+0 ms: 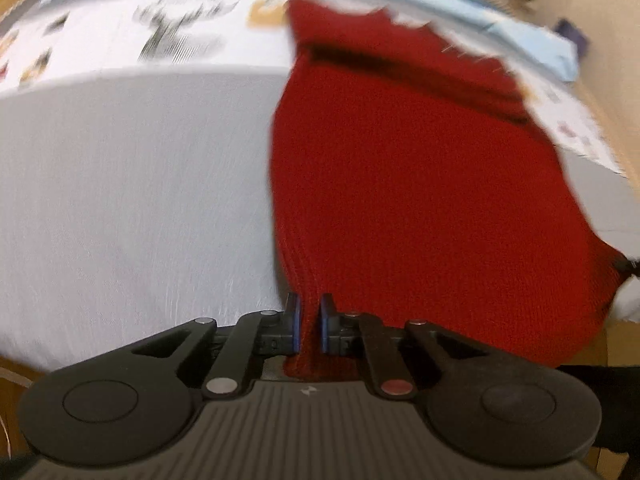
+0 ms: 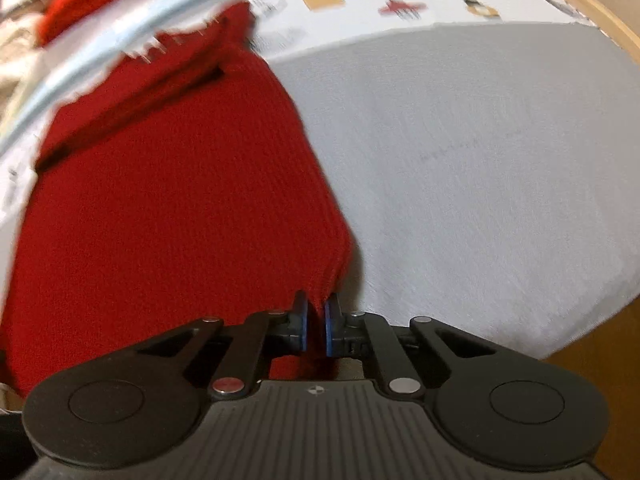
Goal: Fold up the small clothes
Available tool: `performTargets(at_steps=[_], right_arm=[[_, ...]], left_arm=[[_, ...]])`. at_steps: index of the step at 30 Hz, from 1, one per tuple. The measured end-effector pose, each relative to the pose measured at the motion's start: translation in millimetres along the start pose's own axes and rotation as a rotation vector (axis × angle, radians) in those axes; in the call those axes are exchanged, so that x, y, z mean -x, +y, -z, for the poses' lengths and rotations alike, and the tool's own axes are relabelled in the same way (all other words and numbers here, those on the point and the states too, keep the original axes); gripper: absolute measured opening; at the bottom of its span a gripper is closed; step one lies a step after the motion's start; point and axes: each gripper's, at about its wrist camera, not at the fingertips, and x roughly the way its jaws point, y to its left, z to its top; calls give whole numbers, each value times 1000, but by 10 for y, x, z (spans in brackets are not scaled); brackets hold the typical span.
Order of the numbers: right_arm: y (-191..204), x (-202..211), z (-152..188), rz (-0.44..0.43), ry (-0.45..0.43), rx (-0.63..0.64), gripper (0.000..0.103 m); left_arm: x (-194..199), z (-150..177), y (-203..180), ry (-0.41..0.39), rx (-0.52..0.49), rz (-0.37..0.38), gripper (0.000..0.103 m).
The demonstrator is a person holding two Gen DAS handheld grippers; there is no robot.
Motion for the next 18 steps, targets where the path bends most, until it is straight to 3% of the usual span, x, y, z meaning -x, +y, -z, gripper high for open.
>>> performTargets(at_steps=[5,10,18], right_arm=[[44,476,-218,-120,-120,-60,6],[91,964,-312,-221,-218,-90,6],[-80,1795,-91,-357,-297,-104,5]], left_arm=[[430,-209,-78,-62,-84,61,8],[915,-208,-84,-139,-142,108,7],[1910,-154,125,-253,-151,225,4]])
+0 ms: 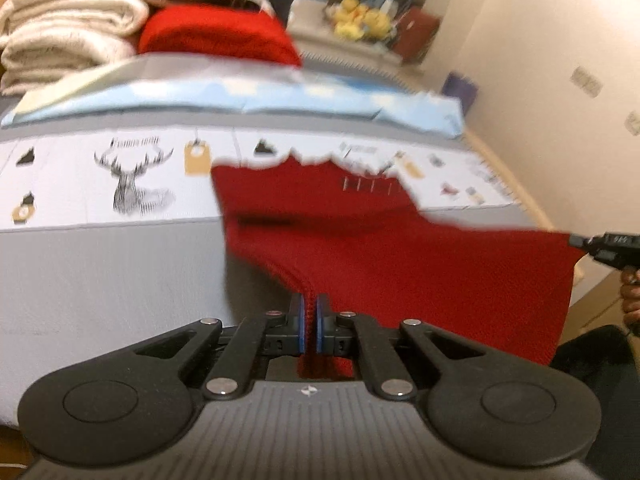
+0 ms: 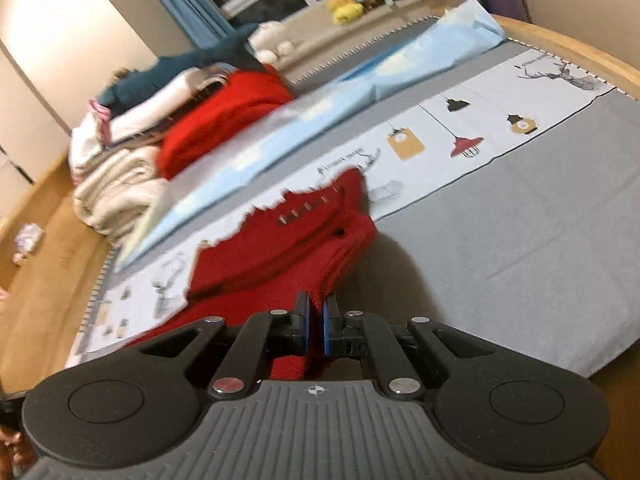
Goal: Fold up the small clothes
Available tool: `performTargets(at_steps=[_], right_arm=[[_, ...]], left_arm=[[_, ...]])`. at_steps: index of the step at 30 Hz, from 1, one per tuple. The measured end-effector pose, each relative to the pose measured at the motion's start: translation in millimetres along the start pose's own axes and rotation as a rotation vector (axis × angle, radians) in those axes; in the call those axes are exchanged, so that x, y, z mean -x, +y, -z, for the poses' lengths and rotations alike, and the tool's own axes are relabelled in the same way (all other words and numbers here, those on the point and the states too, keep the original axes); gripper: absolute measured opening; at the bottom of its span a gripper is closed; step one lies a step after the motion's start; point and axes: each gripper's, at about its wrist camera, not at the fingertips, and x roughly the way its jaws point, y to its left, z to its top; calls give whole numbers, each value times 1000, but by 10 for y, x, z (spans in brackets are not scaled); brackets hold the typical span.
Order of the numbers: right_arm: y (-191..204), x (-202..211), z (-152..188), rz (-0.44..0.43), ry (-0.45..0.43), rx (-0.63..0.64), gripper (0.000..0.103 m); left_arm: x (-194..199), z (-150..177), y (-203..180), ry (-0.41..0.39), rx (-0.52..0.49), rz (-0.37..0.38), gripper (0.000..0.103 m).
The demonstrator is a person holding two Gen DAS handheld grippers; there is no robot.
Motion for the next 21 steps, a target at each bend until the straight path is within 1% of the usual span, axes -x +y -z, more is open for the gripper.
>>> performTargets(at_steps=[2,4,6,7,9,11,13,16,17,18,19,20,21], right_arm=[[19,220,5,-34,-8,-3,5],[48,391,5,-42,-22,13,5],[13,404,-34,-38,-22,-4,5],[-24,353,-74,-32,-15,-27,5],[-97,102,-176,3,1,-42,5],[-211,-303,-323,33,29,-82,5],[-319,-765,-475,88,59,-117,5],[-454,-1393,-611,149,74,-143,8],[-500,-1543,-617,177,70,-174,12],[-566,-1668,-594,206,50,-217,13],[-600,-1738,-555,222,26,-224,13],[-619,-1790,-501,233,9,-206,14],[-644,-1852,-463,256,26,-195,19]], left_arm=[[176,-31,53,-22,12,24,4],[163,-101,163,-22,45,26,5],[-59,-188,308,-3,77,15,5],[-259,-252,422,18,119,8,5],[-668,-394,598,52,152,-21,5],[-1139,-563,828,90,211,-60,5],[-1535,-687,1046,116,274,-73,5],[-1864,-710,1328,83,377,-104,7],[-1922,-682,1393,85,398,-118,13],[-1978,-684,1434,117,422,-136,18],[-2001,-687,1445,119,438,-142,22],[-2008,-679,1437,104,441,-135,35],[-2036,-677,1421,108,430,-125,44]])
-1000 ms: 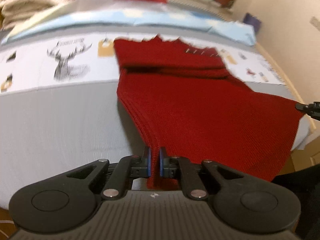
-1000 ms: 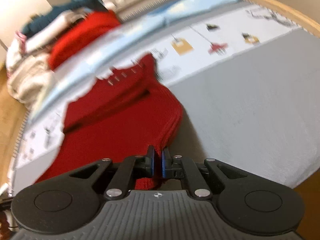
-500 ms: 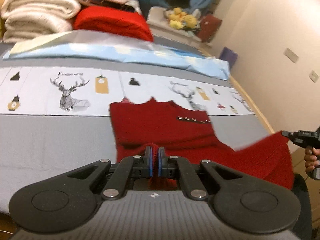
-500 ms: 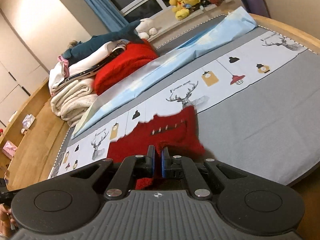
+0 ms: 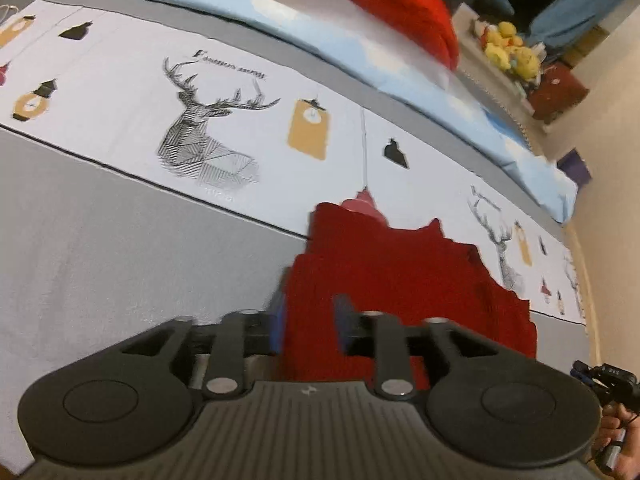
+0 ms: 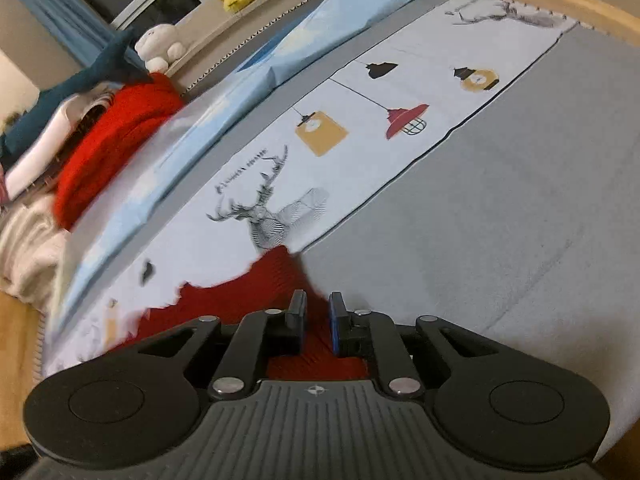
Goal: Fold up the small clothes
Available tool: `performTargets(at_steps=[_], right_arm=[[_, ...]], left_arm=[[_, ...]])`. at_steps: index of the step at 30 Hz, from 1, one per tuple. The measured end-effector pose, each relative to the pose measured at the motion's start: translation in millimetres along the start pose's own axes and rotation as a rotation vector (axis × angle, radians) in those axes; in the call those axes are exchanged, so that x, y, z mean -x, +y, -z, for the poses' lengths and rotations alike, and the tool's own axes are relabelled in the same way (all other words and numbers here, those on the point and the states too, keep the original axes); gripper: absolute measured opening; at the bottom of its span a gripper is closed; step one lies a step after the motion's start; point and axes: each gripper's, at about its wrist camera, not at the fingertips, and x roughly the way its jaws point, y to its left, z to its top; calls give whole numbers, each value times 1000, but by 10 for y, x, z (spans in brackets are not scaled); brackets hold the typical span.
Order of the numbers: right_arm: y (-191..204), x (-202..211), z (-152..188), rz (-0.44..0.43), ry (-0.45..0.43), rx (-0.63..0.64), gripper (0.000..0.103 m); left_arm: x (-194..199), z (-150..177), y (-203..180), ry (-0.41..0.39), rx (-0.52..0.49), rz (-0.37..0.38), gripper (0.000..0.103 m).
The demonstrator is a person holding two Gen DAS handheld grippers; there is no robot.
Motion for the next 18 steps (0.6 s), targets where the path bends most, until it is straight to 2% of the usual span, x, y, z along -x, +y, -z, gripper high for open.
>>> performTargets(at_steps=[1,2,3,5,7,9,11,14,15,16,17,18], right_arm=[[-3,-63,14,27,35,-7,21],[2,-84,26,6,28,-2,26],[30,-115,52,-8,28,27,34],[62,-201,132,2,34,108,38],[23,-359,242,48,95,137,40],[-27,-488,285,36,149,113,40],[-30,-576,324,50,169,130,40],[-9,-646,365,61,190,154,40],[0,-654,366,58,190,152,32],[11,-647,363,51,183,155,24],[30,-633,356,43,174,161,12],[55,-611,351,38,159,171,11]], left_arm=[[-68,19,-36,22,-28,-4,45],[-130,36,-51,41,-51,-18,45],[-187,71,-64,55,-66,-36,45],[-322,152,-52,91,-84,-61,45],[-464,215,-35,137,-92,-91,45],[-552,255,-27,147,-96,-99,46],[-631,279,-36,169,-101,-105,47],[-669,291,-86,155,-110,-102,46],[-679,298,-109,147,-117,-102,44],[-677,302,-142,136,-127,-107,36],[-672,306,-168,126,-140,-102,15],[-666,305,-205,120,-157,-96,14]])
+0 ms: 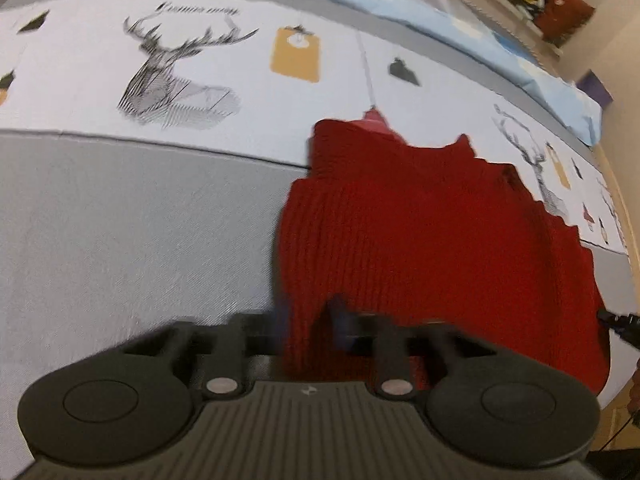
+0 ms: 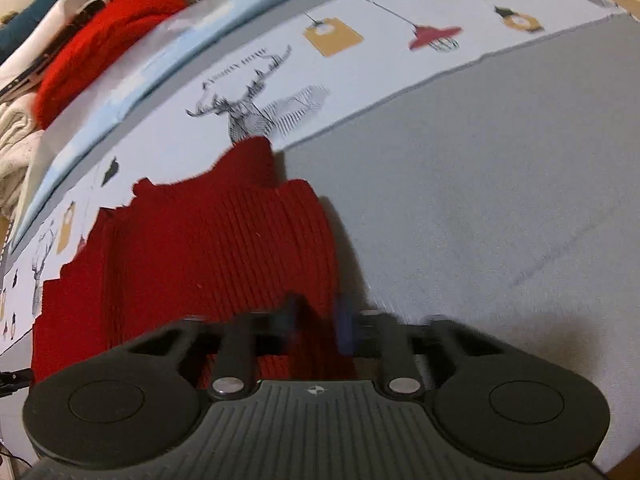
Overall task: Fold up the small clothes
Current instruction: 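Lift the hem with both tools and fold it toward the collar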
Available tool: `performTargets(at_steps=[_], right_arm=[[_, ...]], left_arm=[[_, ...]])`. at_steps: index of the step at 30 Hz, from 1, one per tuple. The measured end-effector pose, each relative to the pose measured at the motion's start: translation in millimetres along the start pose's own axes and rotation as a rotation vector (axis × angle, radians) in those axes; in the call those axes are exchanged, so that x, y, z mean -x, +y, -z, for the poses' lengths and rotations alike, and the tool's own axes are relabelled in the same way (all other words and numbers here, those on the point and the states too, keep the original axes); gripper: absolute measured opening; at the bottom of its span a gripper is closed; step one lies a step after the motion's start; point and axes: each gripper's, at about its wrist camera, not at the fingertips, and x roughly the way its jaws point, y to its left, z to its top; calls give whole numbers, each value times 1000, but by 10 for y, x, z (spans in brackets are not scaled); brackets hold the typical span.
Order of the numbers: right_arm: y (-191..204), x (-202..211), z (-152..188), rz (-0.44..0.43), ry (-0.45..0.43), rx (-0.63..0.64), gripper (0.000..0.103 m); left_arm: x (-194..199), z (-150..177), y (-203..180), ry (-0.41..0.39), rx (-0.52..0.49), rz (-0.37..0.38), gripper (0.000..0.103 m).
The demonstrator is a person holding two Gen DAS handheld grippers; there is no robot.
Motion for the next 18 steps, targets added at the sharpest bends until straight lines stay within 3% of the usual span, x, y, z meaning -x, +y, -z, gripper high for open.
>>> performTargets(at_steps=[2,6,10,13,15,16,18], right_arm=[[32,40,-18,-4,-34,11,11],[82,326,-74,-47,-171,1,9],[217,779,-92,-65,-423,58,4],[244,1048,-71,-15,-629,70,0],[110,1111,-120,-5,-682,14,0],[38,1058,-167,-9,-645,-11,0],[-99,797,-262,-51,-478,-88,0]], left_arm=[[73,-7,-71,-41,-55,-16,12],[418,-55,-119,-212,-81,-18,11],[774,-27,-220,-470,-108,-76,11],[856,-38,-265,-581,-102,-105,11],[735,-85,-287,-528,-118,-83,12],[590,-132,-257,-439,-111,-63,13],[316,-176,-228,-295,-110,-94,15]])
